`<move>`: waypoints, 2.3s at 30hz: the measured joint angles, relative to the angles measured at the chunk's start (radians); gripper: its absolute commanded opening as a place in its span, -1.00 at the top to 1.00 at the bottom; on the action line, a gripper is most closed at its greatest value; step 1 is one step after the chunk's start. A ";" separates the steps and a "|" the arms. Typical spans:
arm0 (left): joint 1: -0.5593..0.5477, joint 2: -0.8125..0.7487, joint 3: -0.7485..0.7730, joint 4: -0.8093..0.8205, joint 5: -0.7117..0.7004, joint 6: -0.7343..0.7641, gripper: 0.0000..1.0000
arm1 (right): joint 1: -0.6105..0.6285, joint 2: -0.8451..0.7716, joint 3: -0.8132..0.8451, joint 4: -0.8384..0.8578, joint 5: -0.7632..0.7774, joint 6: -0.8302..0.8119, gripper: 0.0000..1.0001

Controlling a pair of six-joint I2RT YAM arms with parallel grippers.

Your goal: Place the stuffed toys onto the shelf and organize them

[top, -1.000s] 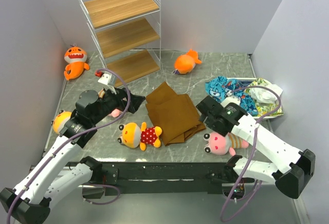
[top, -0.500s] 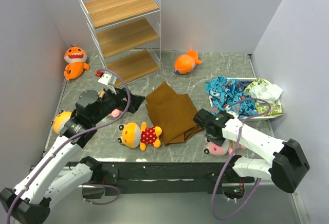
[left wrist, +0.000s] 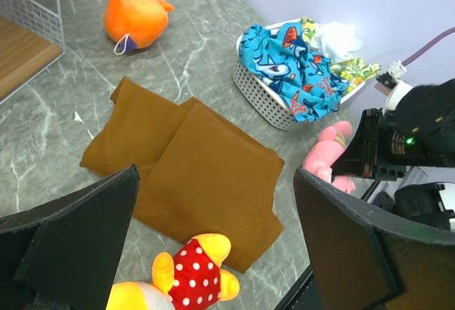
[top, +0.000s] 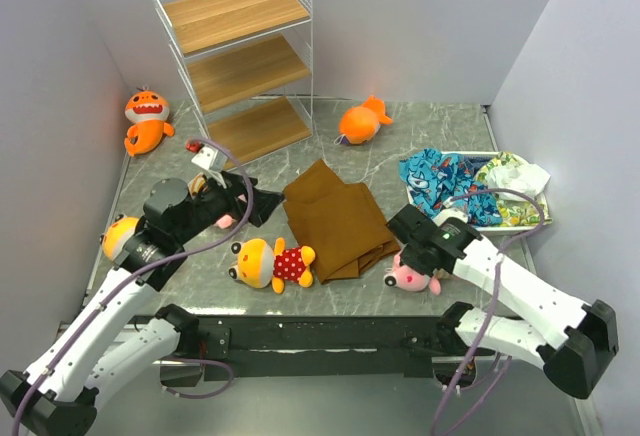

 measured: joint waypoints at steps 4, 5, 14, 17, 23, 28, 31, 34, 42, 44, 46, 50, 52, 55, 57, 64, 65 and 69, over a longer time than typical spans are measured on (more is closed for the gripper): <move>0.000 -0.031 -0.001 0.003 0.002 0.000 -0.93 | 0.000 -0.046 0.066 0.002 -0.069 -0.038 1.00; 0.000 -0.042 -0.003 0.007 0.002 0.000 -0.93 | 0.000 -0.058 0.087 0.003 -0.082 -0.047 1.00; 0.000 -0.109 -0.017 0.028 0.031 0.019 -0.93 | 0.000 -0.081 0.269 -0.004 -0.124 -0.058 1.00; 0.000 -0.106 -0.017 0.030 0.043 0.022 -0.93 | 0.000 -0.048 0.336 0.023 -0.142 -0.057 1.00; 0.000 -0.089 -0.017 0.032 0.067 0.025 -0.93 | 0.000 0.000 0.360 0.245 -0.235 -0.070 0.97; 0.000 -0.058 -0.007 0.031 0.098 0.026 -0.93 | 0.000 0.055 0.359 0.483 -0.330 -0.073 0.98; 0.000 -0.035 0.016 0.032 0.116 0.026 -0.93 | 0.000 0.086 0.360 0.589 -0.376 -0.064 0.97; 0.000 -0.011 0.039 0.040 0.129 0.024 -0.93 | 0.000 0.117 0.359 0.679 -0.428 -0.044 0.96; 0.000 0.103 0.047 0.133 0.190 -0.005 -0.93 | 0.000 0.156 0.345 0.843 -0.502 0.020 0.88; 0.000 0.137 0.047 0.149 0.196 -0.007 -0.94 | 0.000 0.162 0.336 0.884 -0.517 0.037 0.88; 0.000 0.171 0.049 0.156 0.203 -0.008 -0.98 | 0.000 0.168 0.322 0.924 -0.541 0.050 0.87; 0.000 0.220 0.055 0.175 0.216 -0.013 0.11 | 0.000 0.175 0.286 0.989 -0.581 0.063 0.74; -0.001 0.229 0.055 0.182 0.224 -0.022 0.46 | 0.000 0.175 0.264 1.017 -0.593 0.061 0.44; -0.002 0.236 0.055 0.186 0.231 -0.014 0.98 | -0.005 0.161 0.219 1.082 -0.613 0.022 0.01; -0.001 0.238 0.056 0.182 0.240 -0.019 0.98 | -0.009 0.137 0.185 1.119 -0.623 -0.032 -0.14; -0.003 0.201 0.081 0.149 0.294 -0.102 0.98 | -0.065 -0.004 0.099 1.228 -0.765 -0.479 -0.41; -0.003 0.179 0.081 0.142 0.297 -0.116 0.98 | -0.072 -0.016 0.108 1.216 -0.772 -0.542 -0.42; -0.005 0.073 0.100 0.090 0.301 -0.161 0.98 | -0.102 -0.060 0.160 1.177 -0.841 -0.811 -0.43</move>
